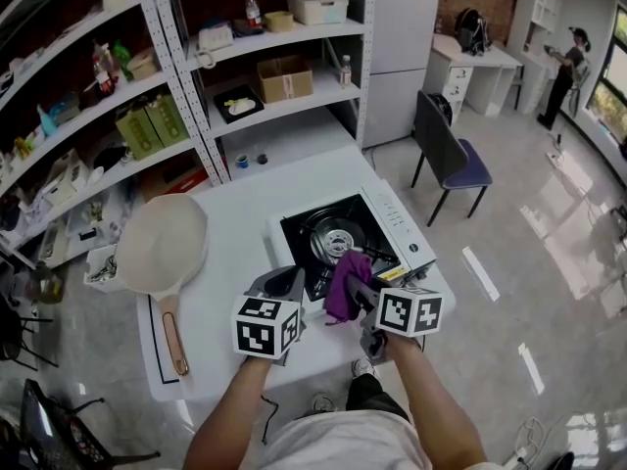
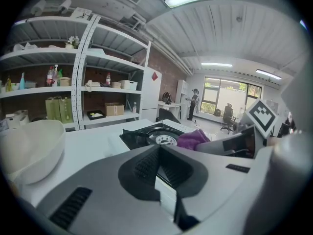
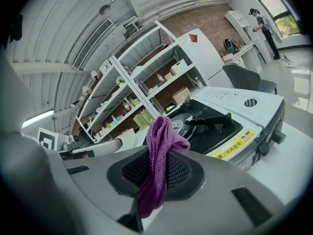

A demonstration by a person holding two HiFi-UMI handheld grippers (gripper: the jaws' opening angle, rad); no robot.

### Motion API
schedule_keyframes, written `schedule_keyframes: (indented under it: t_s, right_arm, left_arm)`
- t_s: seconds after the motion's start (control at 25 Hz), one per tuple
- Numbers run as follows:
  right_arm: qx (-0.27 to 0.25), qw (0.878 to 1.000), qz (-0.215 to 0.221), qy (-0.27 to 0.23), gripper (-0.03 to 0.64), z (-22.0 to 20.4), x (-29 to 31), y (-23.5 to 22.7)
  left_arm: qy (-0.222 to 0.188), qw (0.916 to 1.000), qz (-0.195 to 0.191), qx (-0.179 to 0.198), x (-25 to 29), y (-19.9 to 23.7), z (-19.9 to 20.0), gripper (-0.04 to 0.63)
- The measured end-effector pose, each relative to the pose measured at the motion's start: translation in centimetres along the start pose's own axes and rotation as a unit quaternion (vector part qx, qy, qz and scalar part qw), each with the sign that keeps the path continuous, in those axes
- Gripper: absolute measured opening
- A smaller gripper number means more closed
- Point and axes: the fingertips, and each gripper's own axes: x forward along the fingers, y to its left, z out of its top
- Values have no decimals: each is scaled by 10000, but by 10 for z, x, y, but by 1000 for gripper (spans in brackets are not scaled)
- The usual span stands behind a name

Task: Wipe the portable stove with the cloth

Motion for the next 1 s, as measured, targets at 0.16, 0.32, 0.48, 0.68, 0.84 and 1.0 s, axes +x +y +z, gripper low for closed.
schedule_keyframes:
  t_s: [0.16,0.32,0.48,0.68,0.84,1.0]
  right_arm:
    - [4,10000,-71,40,61,5,-4,-15]
    - [31,9999,-85,103,61,6,-8,-30]
    - [22,9999,-127,84,61,15,-14,-38]
    - [2,9998,-198,92,61,22,-24,-54]
    - [-16,9998,-150,125,61,27,-29,-61]
    - [-267,9991,19,342,61,31,-30,-52]
  left_arm:
    - [-4,10000,47,-23,7,0,4,5]
    - [2,10000,72,-49,13,-1,5,5]
    - [6,10000,71,-60,18,-2,8,5]
    - [2,9999,94,-98,23,-1,8,5]
    - [27,9998,119,-127,25,1,8,5]
    - [9,9998,159,-151,26,4,11,5]
